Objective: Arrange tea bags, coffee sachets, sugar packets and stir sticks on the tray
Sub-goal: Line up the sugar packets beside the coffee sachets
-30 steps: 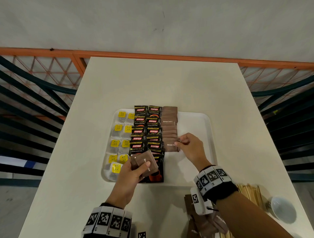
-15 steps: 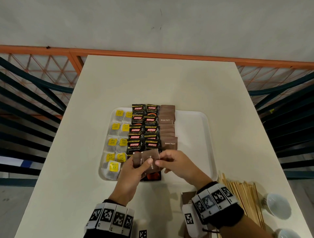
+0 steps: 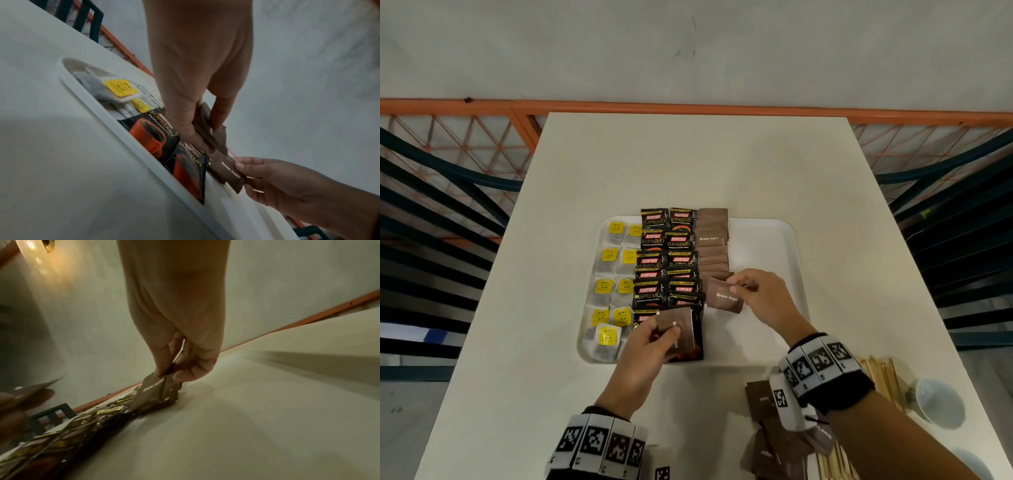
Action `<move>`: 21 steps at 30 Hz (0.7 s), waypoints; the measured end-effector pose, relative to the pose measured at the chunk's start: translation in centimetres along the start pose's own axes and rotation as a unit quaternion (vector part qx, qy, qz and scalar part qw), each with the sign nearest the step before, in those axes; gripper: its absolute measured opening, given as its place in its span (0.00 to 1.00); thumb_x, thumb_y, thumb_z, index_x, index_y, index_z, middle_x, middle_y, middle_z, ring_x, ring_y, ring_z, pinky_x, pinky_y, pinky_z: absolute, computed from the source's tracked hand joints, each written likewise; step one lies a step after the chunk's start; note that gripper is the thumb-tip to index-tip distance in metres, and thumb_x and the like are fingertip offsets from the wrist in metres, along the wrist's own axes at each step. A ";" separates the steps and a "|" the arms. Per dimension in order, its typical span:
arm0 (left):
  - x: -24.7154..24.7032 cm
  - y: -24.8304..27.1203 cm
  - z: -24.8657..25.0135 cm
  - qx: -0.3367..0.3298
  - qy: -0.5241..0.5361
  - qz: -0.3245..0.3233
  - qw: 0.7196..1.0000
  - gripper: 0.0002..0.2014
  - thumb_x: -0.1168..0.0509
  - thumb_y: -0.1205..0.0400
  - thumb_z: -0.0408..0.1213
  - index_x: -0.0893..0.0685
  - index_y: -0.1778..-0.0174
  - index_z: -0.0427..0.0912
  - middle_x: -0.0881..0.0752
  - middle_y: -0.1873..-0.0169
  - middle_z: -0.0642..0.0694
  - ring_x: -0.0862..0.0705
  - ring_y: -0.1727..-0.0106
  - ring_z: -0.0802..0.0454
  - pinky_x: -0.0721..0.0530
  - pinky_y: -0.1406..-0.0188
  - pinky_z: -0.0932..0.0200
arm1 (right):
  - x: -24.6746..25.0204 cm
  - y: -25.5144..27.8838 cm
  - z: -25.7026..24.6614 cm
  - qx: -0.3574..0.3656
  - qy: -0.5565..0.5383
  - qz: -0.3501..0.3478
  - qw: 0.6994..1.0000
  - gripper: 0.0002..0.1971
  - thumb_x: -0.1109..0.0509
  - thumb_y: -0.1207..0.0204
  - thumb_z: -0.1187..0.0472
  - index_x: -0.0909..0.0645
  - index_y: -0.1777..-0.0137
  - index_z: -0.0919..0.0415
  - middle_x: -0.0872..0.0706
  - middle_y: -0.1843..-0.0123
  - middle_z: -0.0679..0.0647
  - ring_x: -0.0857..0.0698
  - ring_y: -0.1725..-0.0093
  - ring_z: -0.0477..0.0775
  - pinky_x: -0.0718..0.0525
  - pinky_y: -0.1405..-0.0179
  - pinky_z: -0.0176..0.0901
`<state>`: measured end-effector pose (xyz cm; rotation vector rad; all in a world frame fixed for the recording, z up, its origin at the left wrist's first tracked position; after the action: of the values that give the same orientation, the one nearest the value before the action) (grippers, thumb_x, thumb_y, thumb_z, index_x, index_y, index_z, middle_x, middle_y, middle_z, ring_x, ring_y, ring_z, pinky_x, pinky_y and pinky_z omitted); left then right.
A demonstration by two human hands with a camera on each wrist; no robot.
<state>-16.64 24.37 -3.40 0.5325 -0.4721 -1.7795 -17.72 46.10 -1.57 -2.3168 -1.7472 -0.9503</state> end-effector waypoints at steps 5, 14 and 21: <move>-0.1 0.2 0.6 -0.017 -0.028 0.006 0.999 0.07 0.33 0.22 0.28 0.16 0.50 0.41 0.13 0.51 0.38 0.15 0.46 0.43 0.17 0.47 0.50 | -0.5 -1.3 -0.4 0.010 0.029 -0.014 0.999 0.06 0.28 0.28 0.66 0.13 0.53 0.61 0.12 0.54 0.53 0.18 0.54 0.46 0.26 0.66 0.19; -0.2 0.2 1.4 -0.039 -0.048 0.023 0.998 0.05 0.33 0.22 0.27 0.16 0.58 0.42 0.12 0.66 0.51 0.14 0.67 0.65 0.19 0.68 0.72 | -1.0 -1.5 -0.9 0.036 0.088 0.033 0.995 0.07 0.26 0.29 0.63 0.16 0.52 0.61 0.23 0.55 0.51 0.26 0.64 0.39 0.32 0.64 0.21; -0.9 0.0 0.6 -0.029 -0.050 0.016 0.998 0.05 0.34 0.21 0.27 0.15 0.58 0.41 0.11 0.59 0.44 0.15 0.53 0.47 0.16 0.51 0.56 | -3.0 2.6 -2.6 0.054 0.009 -0.135 0.989 0.12 0.32 0.24 0.51 0.17 0.45 0.54 0.15 0.53 0.45 0.19 0.55 0.39 0.25 0.56 0.29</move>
<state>-16.81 25.25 -2.79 0.3948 -0.4929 -1.7895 -16.90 41.56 -0.31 -2.0363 -2.0877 -0.8837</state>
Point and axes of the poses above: each hand's wrist, its own y-axis away from the middle knuckle, its own x-axis out of the back of the hand, z = x × y, the point moved 8 cm from there along -y, towards the middle knuckle
